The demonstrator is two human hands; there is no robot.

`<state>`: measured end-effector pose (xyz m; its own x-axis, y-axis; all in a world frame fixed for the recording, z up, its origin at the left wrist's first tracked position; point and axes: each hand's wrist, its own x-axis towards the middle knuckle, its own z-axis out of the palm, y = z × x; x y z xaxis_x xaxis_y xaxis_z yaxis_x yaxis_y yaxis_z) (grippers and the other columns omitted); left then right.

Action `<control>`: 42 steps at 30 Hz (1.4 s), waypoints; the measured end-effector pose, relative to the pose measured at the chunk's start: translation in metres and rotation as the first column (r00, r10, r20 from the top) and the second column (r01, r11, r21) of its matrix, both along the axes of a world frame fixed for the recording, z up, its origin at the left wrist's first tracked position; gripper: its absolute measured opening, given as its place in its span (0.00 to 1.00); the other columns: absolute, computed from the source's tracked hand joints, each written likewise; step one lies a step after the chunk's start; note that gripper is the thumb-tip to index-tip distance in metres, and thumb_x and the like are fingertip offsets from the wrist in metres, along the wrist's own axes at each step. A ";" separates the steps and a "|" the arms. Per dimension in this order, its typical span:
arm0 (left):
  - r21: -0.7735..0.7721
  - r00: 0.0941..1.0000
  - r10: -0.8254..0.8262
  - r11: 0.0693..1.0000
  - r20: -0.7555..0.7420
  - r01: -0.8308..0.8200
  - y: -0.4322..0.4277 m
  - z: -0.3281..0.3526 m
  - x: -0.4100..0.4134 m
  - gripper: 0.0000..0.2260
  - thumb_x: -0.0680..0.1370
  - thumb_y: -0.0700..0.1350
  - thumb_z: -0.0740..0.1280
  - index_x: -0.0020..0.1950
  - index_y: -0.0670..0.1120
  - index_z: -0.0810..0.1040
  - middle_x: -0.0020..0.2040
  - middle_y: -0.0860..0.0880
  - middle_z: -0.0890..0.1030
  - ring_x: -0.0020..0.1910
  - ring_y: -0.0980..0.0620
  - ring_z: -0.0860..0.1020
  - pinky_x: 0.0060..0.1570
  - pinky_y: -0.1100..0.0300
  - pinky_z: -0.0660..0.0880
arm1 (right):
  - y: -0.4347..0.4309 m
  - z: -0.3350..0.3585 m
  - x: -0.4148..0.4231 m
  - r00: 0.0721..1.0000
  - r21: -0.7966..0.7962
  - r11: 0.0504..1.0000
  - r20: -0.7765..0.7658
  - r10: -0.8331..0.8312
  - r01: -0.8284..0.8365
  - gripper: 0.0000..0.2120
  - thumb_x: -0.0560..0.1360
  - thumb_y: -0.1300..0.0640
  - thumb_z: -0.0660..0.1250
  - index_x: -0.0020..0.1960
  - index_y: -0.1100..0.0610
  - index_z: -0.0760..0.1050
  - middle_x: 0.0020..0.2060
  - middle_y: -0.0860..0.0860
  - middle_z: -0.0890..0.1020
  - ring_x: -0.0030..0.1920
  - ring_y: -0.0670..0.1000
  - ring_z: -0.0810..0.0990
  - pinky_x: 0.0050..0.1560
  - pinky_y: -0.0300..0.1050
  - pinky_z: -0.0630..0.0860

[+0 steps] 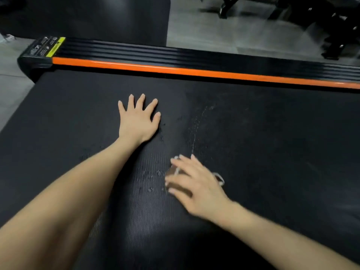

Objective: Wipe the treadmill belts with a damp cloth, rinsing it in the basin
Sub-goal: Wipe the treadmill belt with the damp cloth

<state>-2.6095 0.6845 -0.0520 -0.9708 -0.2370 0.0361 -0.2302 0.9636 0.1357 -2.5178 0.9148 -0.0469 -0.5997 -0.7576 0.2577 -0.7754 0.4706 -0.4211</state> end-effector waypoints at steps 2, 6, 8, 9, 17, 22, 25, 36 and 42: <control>0.073 1.000 0.006 0.997 -0.028 -0.004 0.001 0.009 0.008 0.23 0.81 0.57 0.51 0.77 0.55 0.57 0.78 0.44 0.55 0.76 0.40 0.49 0.72 0.39 0.44 | -0.015 -0.001 -0.018 0.993 0.013 0.994 0.055 -0.107 0.106 0.12 0.73 0.49 0.65 0.51 0.54 0.82 0.61 0.58 0.78 0.64 0.62 0.73 0.66 0.65 0.61; 0.148 0.988 0.002 0.989 -0.156 0.021 0.008 0.031 0.068 0.20 0.82 0.52 0.54 0.74 0.51 0.66 0.76 0.43 0.60 0.75 0.38 0.54 0.71 0.36 0.47 | -0.038 -0.003 -0.040 0.929 0.006 0.935 0.111 -0.353 0.355 0.11 0.74 0.54 0.68 0.55 0.55 0.81 0.66 0.58 0.73 0.70 0.63 0.65 0.72 0.62 0.54; 0.102 0.988 -0.009 0.995 -0.157 0.026 0.012 0.036 0.119 0.21 0.80 0.53 0.52 0.71 0.50 0.70 0.74 0.43 0.64 0.74 0.36 0.58 0.70 0.34 0.49 | -0.045 -0.001 -0.045 0.894 0.013 0.901 0.116 -0.432 0.434 0.12 0.75 0.53 0.67 0.57 0.54 0.80 0.68 0.57 0.71 0.72 0.61 0.62 0.73 0.57 0.50; 0.088 0.991 0.000 0.996 -0.135 0.012 0.014 0.035 0.145 0.22 0.79 0.54 0.51 0.70 0.50 0.71 0.74 0.43 0.65 0.73 0.36 0.60 0.69 0.33 0.49 | -0.046 0.002 -0.041 0.885 0.007 0.893 0.127 -0.448 0.451 0.12 0.75 0.53 0.67 0.57 0.55 0.80 0.68 0.57 0.71 0.72 0.61 0.63 0.73 0.57 0.51; -0.003 0.996 0.035 0.999 0.080 -0.035 0.034 0.005 0.240 0.24 0.80 0.56 0.47 0.73 0.53 0.68 0.74 0.43 0.66 0.73 0.35 0.60 0.68 0.30 0.52 | 0.017 0.017 0.105 0.980 0.075 0.994 0.176 -0.096 0.084 0.15 0.75 0.46 0.61 0.56 0.50 0.79 0.67 0.55 0.72 0.70 0.60 0.66 0.70 0.61 0.59; -0.002 0.996 0.053 0.999 0.064 -0.053 0.036 0.002 0.241 0.24 0.80 0.56 0.46 0.74 0.54 0.64 0.75 0.45 0.63 0.75 0.38 0.56 0.70 0.33 0.50 | 0.035 0.016 0.032 0.932 0.064 0.934 0.074 -0.356 0.351 0.11 0.76 0.52 0.64 0.53 0.53 0.81 0.64 0.59 0.74 0.67 0.66 0.67 0.67 0.68 0.60; 0.008 0.997 0.063 0.998 0.044 -0.064 0.036 0.001 0.241 0.25 0.80 0.57 0.44 0.75 0.55 0.62 0.76 0.45 0.61 0.76 0.39 0.54 0.71 0.34 0.47 | 0.022 0.011 0.003 0.761 0.075 0.771 0.132 -0.636 0.632 0.14 0.78 0.50 0.63 0.59 0.54 0.78 0.70 0.58 0.68 0.73 0.63 0.58 0.72 0.63 0.51; -0.021 0.998 0.068 0.997 0.008 -0.068 0.034 -0.005 0.243 0.29 0.77 0.60 0.37 0.76 0.58 0.57 0.78 0.49 0.55 0.77 0.42 0.49 0.71 0.37 0.44 | 0.088 0.019 0.068 0.992 0.173 0.979 0.041 -0.120 0.111 0.20 0.75 0.43 0.62 0.64 0.51 0.73 0.71 0.55 0.66 0.72 0.57 0.61 0.72 0.60 0.56; -0.076 0.996 0.083 0.994 0.021 -0.081 0.034 -0.007 0.241 0.28 0.78 0.60 0.37 0.77 0.59 0.53 0.78 0.49 0.53 0.77 0.43 0.48 0.71 0.39 0.44 | 0.102 0.009 0.052 0.999 0.188 0.982 0.019 0.029 -0.032 0.18 0.77 0.44 0.59 0.63 0.49 0.74 0.69 0.57 0.69 0.71 0.58 0.64 0.72 0.59 0.56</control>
